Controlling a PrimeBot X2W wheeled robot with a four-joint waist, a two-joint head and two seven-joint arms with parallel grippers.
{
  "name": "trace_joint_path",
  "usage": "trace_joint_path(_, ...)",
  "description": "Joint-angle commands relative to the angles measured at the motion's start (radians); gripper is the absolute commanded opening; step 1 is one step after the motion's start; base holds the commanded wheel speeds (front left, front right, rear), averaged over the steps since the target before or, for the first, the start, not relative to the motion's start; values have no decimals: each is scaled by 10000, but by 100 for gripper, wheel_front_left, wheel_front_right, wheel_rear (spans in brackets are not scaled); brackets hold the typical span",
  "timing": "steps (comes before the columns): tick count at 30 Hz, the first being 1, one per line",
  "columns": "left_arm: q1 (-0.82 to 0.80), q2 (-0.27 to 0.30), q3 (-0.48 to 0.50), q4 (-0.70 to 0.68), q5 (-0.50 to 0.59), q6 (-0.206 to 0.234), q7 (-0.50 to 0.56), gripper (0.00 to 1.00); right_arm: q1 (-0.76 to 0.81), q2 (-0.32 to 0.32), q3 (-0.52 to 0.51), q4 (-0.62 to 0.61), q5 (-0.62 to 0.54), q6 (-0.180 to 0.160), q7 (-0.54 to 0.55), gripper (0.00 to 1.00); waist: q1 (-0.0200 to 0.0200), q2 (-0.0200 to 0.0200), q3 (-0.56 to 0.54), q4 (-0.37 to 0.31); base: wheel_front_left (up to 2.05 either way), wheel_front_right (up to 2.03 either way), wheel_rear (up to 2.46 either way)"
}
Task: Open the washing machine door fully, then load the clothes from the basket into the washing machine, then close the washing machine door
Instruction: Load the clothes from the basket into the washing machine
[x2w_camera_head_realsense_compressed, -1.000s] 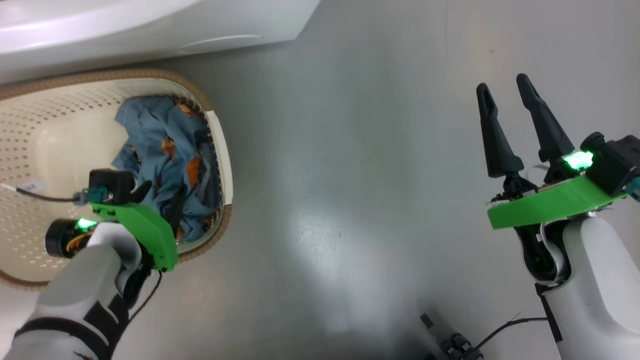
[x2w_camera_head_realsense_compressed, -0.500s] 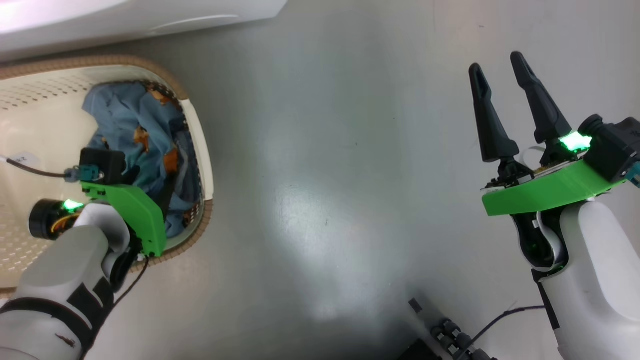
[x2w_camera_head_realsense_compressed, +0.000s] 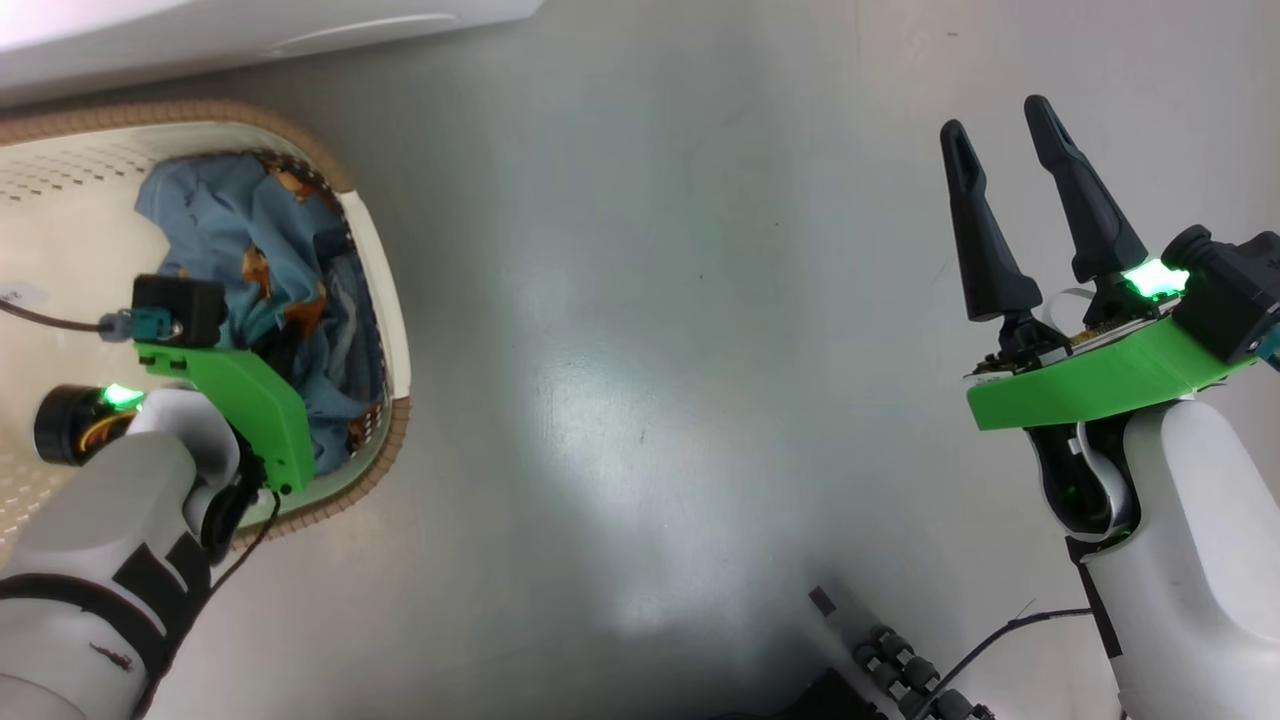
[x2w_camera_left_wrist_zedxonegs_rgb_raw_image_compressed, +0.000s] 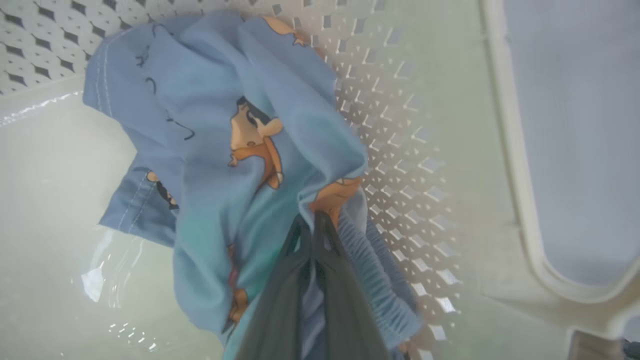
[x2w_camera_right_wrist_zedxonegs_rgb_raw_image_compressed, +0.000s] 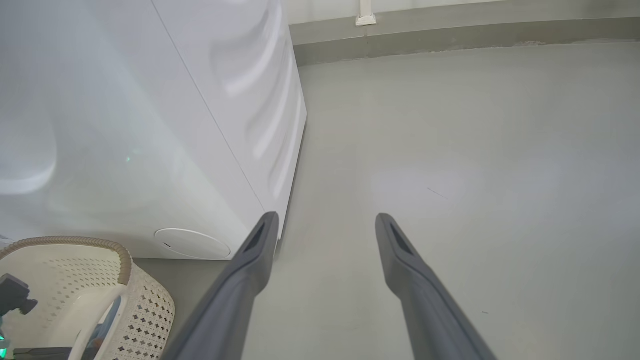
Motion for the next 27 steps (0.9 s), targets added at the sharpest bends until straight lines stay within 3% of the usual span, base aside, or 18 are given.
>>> trace_joint_path(1,-62,234,60,40,-170,-15,-122,0,212,-92,147,-231,-79,85,-49,100,0,-1,-40,33,0,0,0)
trace_joint_path(10,-24,151,441,184,-995,-15,-809,0,276,-34,-9,-166,-87,85,-49,100,0,-1,-601,404,0,0,0)
trace_joint_path(14,86,289,1102,6,-1040,-15,-869,0,345,-21,-57,-110,-62,85,-49,100,0,-1,-1002,610,0,0,0)
trace_joint_path(20,611,368,2516,-506,-249,-15,-874,0,551,-34,-121,-2,-38,85,-49,100,0,-1,-1646,884,0,0,0)
trace_joint_path(27,1764,274,4885,-1561,1417,-15,-876,0,990,-138,-210,183,25,85,-49,100,0,-1,-2594,1232,0,0,0)
